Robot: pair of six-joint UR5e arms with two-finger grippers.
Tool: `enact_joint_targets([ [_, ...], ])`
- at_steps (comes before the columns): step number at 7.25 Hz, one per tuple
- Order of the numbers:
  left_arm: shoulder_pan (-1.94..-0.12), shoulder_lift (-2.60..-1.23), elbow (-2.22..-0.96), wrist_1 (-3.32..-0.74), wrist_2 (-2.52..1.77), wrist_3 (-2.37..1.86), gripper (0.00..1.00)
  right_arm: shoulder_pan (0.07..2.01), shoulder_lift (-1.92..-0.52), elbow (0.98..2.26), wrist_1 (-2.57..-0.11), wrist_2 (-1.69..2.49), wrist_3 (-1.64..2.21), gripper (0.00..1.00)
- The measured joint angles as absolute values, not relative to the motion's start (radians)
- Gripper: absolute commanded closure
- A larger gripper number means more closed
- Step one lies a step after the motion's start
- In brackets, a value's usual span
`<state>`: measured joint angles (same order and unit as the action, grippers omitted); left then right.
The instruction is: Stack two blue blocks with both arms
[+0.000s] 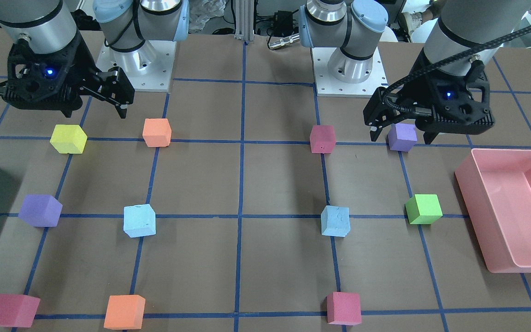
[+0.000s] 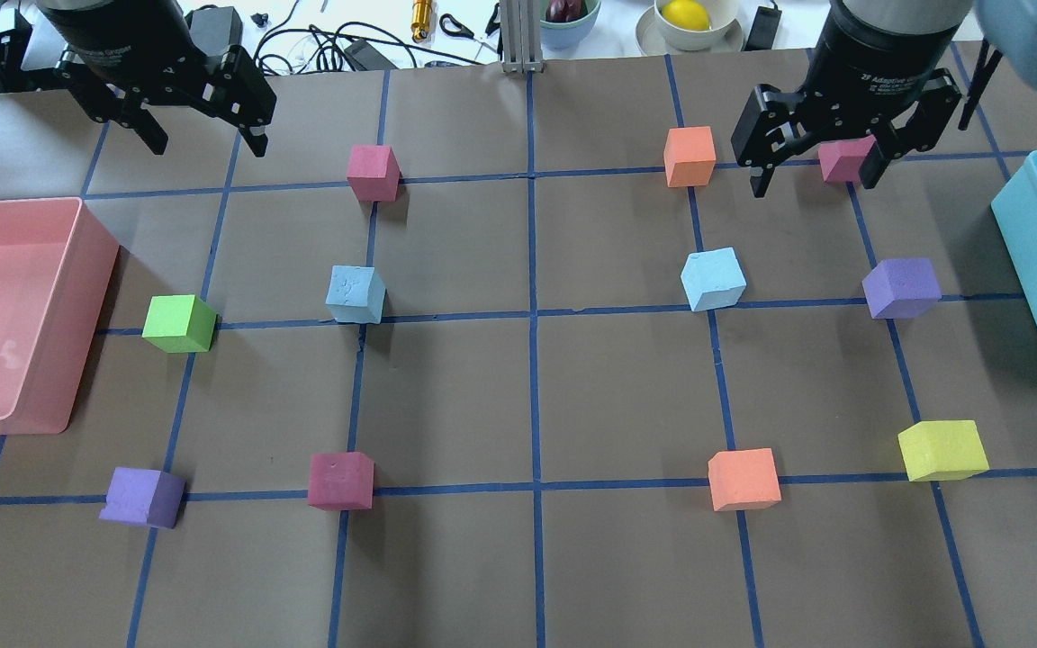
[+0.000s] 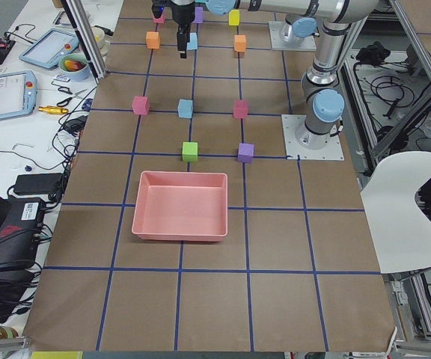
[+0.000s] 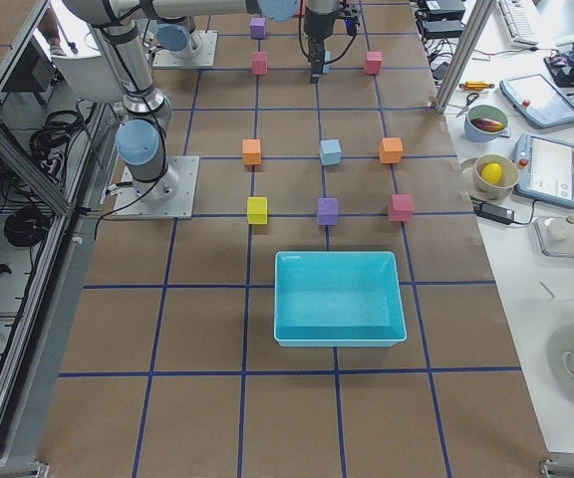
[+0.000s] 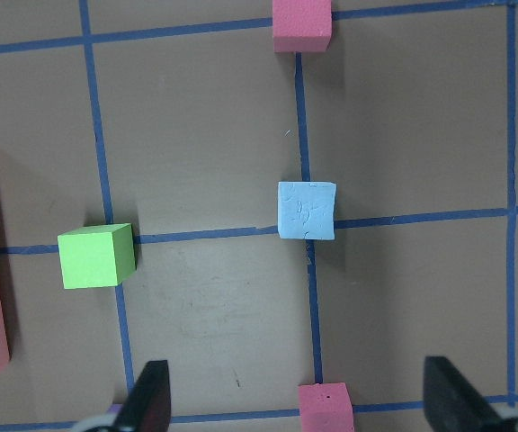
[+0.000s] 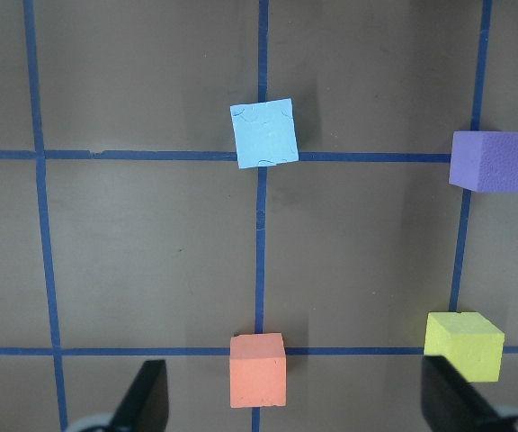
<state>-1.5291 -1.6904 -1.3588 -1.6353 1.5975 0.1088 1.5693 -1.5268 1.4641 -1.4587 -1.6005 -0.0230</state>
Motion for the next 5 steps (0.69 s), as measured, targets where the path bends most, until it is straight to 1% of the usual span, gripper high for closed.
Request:
enact_joint_targets([
  [5,-1.529,-1.69,-1.362,-1.636,1.605,0.113,0.0,1.569,-1.528,1.468,-1.453,-1.607,-0.023,0.0],
])
